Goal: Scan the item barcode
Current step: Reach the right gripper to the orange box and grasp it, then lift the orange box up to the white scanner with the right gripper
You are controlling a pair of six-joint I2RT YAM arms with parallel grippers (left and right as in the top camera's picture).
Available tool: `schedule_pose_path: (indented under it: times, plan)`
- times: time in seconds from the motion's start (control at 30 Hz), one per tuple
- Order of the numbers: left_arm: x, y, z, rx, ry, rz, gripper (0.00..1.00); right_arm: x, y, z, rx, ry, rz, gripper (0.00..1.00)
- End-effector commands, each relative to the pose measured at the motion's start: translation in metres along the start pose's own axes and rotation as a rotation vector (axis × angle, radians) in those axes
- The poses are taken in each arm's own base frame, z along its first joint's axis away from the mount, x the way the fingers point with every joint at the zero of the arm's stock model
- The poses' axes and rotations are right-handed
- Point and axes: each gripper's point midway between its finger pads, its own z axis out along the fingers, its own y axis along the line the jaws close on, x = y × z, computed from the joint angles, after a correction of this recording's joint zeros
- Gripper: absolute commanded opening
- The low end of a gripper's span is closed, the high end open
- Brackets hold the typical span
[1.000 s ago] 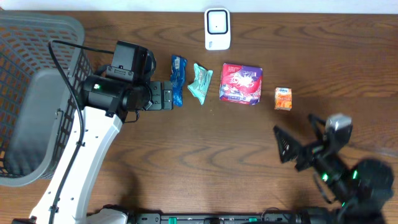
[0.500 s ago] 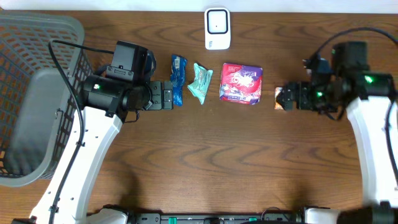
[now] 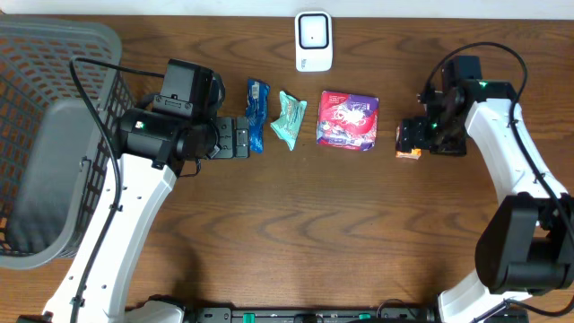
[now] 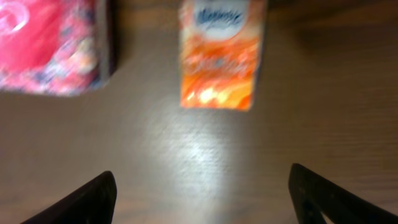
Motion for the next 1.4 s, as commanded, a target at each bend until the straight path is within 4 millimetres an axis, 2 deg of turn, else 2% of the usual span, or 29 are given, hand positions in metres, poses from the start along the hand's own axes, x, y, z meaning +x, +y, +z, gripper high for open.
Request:
schedule_pose_path:
  times: [0.0,0.03,0.1,0.13,0.27,0.5,0.73,0.9,1.07,1.17,1.27,1.37]
  plan:
    - [-0.001,0.003,0.0,-0.011,-0.001,0.011,0.98,-0.022,-0.023,0.001,0.078,-0.066,0.057,0.83]
    - [-0.001,0.003,0.0,-0.011,-0.001,0.011,0.98,-0.026,-0.024,0.001,0.059,-0.083,0.068,0.79]
    - [-0.001,0.003,0.0,-0.011,-0.001,0.011,0.98,-0.038,-0.026,0.001,-0.018,-0.121,0.098,0.61]
    - [-0.001,0.003,0.0,-0.011,-0.001,0.011,0.98,-0.042,-0.024,0.001,-0.064,-0.137,0.097,0.57]
    - [-0.001,0.003,0.0,-0.011,-0.001,0.011,0.98,-0.053,-0.024,0.008,-0.186,-0.163,0.1,0.61]
    - [-0.001,0.003,0.0,-0.011,-0.001,0.011,0.98,-0.056,-0.022,0.051,-0.251,-0.103,0.118,0.62]
    - [-0.001,0.003,0.0,-0.011,-0.001,0.011,0.98,-0.055,-0.028,0.083,-0.253,-0.056,0.152,0.44]
    - [-0.001,0.003,0.0,-0.011,-0.001,0.011,0.98,-0.047,-0.021,0.098,-0.301,-0.008,0.164,0.41]
    - [-0.001,0.003,0.0,-0.011,-0.001,0.011,0.98,-0.027,-0.021,0.124,-0.309,0.073,0.186,0.41]
    - [-0.001,0.003,0.0,-0.011,-0.001,0.011,0.98,-0.016,-0.019,0.134,-0.33,0.125,0.204,0.25]
    - [-0.001,0.003,0.0,-0.011,-0.001,0.011,0.98,-0.016,-0.008,0.129,-0.411,0.13,0.219,0.01]
    - [-0.001,0.003,0.0,-0.011,-0.001,0.011,0.98,-0.028,0.011,0.109,-0.591,0.099,0.243,0.01]
